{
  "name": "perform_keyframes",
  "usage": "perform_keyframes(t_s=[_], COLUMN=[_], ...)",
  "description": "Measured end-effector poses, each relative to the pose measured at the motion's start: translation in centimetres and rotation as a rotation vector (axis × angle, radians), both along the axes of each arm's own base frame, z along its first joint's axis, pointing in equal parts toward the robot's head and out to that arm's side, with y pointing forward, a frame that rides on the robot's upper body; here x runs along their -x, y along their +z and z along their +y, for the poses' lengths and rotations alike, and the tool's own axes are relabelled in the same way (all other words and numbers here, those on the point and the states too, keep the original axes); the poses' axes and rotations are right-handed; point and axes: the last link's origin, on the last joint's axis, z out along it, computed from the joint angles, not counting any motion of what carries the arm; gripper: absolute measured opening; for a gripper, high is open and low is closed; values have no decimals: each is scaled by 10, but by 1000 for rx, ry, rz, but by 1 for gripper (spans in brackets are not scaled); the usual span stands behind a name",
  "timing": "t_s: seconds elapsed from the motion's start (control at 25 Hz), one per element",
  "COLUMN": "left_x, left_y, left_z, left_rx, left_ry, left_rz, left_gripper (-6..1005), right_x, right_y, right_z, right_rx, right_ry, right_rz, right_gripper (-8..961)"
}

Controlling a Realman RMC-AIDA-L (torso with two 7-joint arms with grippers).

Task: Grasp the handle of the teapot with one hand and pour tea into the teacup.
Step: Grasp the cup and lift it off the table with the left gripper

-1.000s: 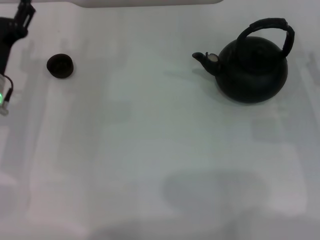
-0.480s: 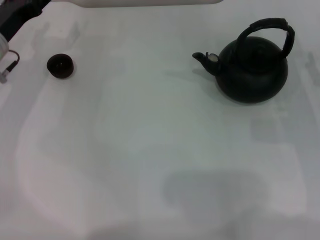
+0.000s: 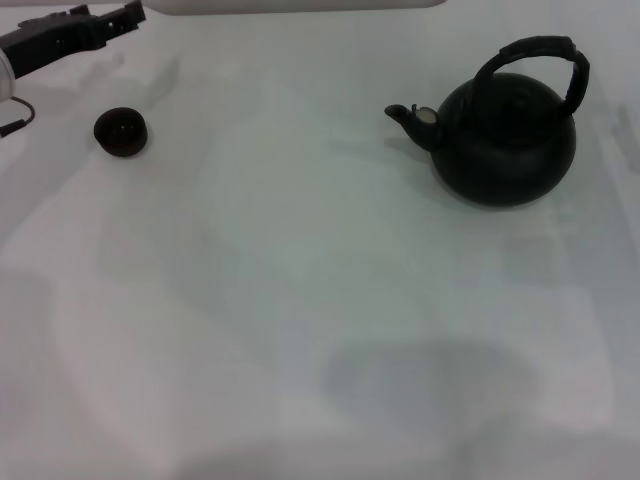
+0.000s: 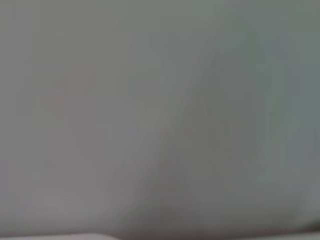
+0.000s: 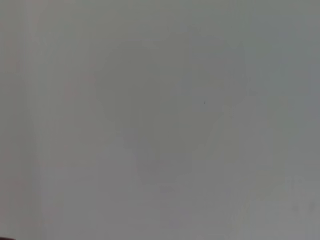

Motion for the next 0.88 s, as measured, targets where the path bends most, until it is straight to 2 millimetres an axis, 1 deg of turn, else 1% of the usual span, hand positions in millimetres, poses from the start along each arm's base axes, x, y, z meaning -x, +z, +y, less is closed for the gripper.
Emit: perform_keyframes(t_s=[0.2, 0.28, 0.4, 0.48, 0.6, 0.76, 0.88], left_x=[1, -3, -13, -19, -28, -33, -31], left_y=[8, 11, 19, 23, 23, 19, 14], left_z=[8, 14, 24, 25, 27, 25, 19], left_rx=[87, 139, 157, 148, 143, 170, 217], left_ry=[-11, 2, 11, 3, -11, -18, -2], left_rz=[129, 207, 283, 309, 338, 324, 315], left_gripper=[862, 862, 863, 863, 863, 863, 863], right_x=[0, -1, -2, -2, -2, -2, -2], right_y=[0, 0, 0, 0, 0, 0, 0], right_z=[1, 1, 2, 2, 2, 2, 2], right_rx=[1, 4, 7, 7, 7, 7, 6], right_ry=[-2, -5, -10, -12, -12, -13, -14], right_rz=[0, -3, -8, -8, -8, -7, -7], right_gripper=[872, 872, 872, 872, 872, 872, 873])
